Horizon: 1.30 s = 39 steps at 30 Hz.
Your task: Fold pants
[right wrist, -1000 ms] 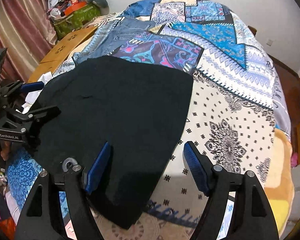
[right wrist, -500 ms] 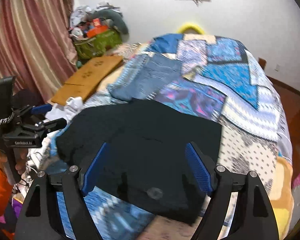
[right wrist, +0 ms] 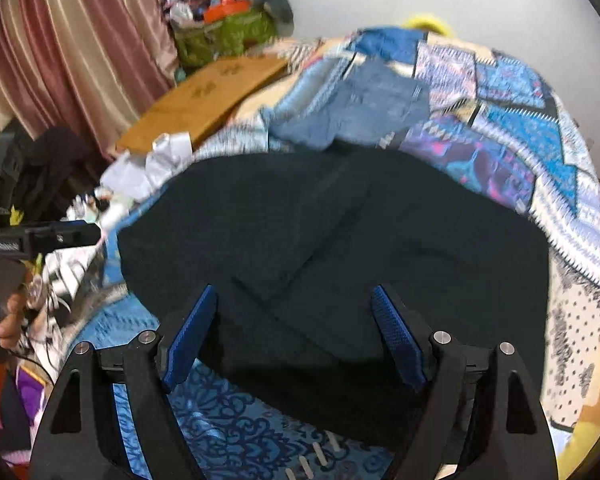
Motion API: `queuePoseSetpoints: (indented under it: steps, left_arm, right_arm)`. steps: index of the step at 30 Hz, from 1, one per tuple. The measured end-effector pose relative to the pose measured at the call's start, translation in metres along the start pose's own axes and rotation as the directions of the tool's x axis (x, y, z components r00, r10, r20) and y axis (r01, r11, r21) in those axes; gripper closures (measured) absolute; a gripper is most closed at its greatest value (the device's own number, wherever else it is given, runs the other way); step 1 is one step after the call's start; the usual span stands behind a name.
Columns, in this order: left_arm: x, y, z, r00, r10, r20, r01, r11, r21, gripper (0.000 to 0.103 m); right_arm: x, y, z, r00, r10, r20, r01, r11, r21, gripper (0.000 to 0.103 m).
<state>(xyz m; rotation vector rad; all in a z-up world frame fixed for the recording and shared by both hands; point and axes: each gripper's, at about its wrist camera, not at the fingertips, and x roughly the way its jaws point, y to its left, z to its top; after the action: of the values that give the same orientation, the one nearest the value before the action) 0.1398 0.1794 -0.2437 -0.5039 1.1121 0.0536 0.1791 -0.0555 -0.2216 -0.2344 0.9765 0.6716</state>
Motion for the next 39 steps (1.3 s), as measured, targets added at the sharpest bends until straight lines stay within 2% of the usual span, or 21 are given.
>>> queuePoseSetpoints:
  steps: [4, 6, 9, 11, 14, 17, 20, 21, 22, 23, 24, 28, 30, 32, 34, 37, 39]
  left_arm:
    - [0.021, 0.000, -0.012, 0.997, -0.051, -0.063, 0.049, 0.998, -0.035, 0.000]
    - [0.028, 0.001, -0.015, 0.991, -0.099, -0.088, 0.094, 0.994, -0.062, 0.000]
    - [0.033, 0.004, -0.016, 0.985, -0.148, -0.084, 0.138, 0.983, -0.120, 0.000]
    - [0.037, 0.010, -0.013, 0.970, -0.226, -0.088, 0.208, 0.962, -0.176, 0.000]
    - [0.047, 0.019, -0.006, 0.950, -0.295, -0.100, 0.264, 0.933, -0.244, 0.000]
    - [0.060, 0.025, 0.007, 0.937, -0.330, -0.112, 0.284, 0.909, -0.304, 0.000]
    - [0.073, 0.035, 0.019, 0.934, -0.342, -0.108, 0.283, 0.887, -0.366, 0.000]
    - [0.077, 0.036, 0.024, 0.936, -0.334, -0.107, 0.275, 0.889, -0.367, 0.006]
    - [0.079, 0.037, 0.027, 0.941, -0.319, -0.112, 0.262, 0.898, -0.355, 0.018]
    - [0.082, 0.036, 0.031, 0.953, -0.278, -0.124, 0.222, 0.914, -0.341, 0.025]
    - [0.085, 0.036, 0.032, 0.962, -0.240, -0.129, 0.187, 0.926, -0.328, 0.038]
    - [0.079, 0.032, 0.036, 0.988, -0.134, -0.080, 0.108, 0.958, -0.265, 0.062]
    - [0.062, 0.017, 0.037, 1.000, -0.011, -0.007, 0.009, 0.985, -0.171, 0.070]
    - [0.051, 0.003, 0.040, 0.995, 0.086, 0.054, -0.081, 0.993, -0.089, 0.073]
    - [0.036, -0.012, 0.043, 0.978, 0.166, 0.124, -0.164, 0.986, -0.024, 0.077]
    - [0.017, -0.029, 0.051, 0.955, 0.214, 0.203, -0.225, 0.974, 0.031, 0.080]
    - [0.002, -0.042, 0.055, 0.943, 0.219, 0.252, -0.242, 0.968, 0.063, 0.081]
  right_arm:
    - [0.000, 0.006, -0.006, 1.000, -0.017, 0.005, 0.017, 0.999, -0.049, 0.023]
    - [0.000, 0.006, -0.007, 1.000, -0.012, 0.002, 0.012, 0.999, -0.050, 0.023]
    - [0.001, 0.004, -0.005, 1.000, 0.003, -0.001, -0.003, 0.999, -0.046, 0.023]
    - [0.002, 0.003, -0.006, 1.000, 0.010, 0.002, -0.010, 0.999, -0.049, 0.023]
    - [0.003, 0.003, -0.007, 1.000, 0.023, 0.006, -0.022, 0.998, -0.051, 0.022]
    - [0.003, 0.003, -0.007, 0.999, 0.035, 0.009, -0.034, 0.998, -0.048, 0.022]
    - [0.003, 0.002, -0.008, 0.999, 0.044, 0.011, -0.043, 0.998, -0.049, 0.022]
    - [0.003, 0.002, -0.008, 0.999, 0.045, 0.011, -0.045, 0.998, -0.050, 0.022]
    - [0.003, 0.002, -0.008, 0.999, 0.046, 0.011, -0.046, 0.998, -0.052, 0.022]
    - [0.003, 0.002, -0.008, 0.999, 0.048, 0.013, -0.047, 0.998, -0.051, 0.022]
    - [0.003, 0.001, -0.008, 0.999, 0.049, 0.014, -0.049, 0.998, -0.051, 0.022]
    - [-0.001, 0.000, -0.009, 0.998, 0.059, 0.034, -0.058, 0.998, -0.033, 0.022]
    - [-0.007, 0.001, -0.010, 0.997, 0.061, 0.050, -0.060, 0.998, -0.032, 0.024]
    - [-0.018, 0.002, -0.013, 0.996, 0.058, 0.073, -0.055, 0.998, -0.040, 0.025]
    - [-0.029, -0.002, -0.016, 0.994, 0.054, 0.100, -0.051, 0.998, -0.035, 0.025]
    - [-0.048, -0.018, -0.024, 0.990, 0.041, 0.134, -0.043, 0.999, 0.016, 0.025]
    - [-0.058, -0.035, -0.032, 0.989, 0.014, 0.149, -0.026, 0.997, 0.075, 0.025]
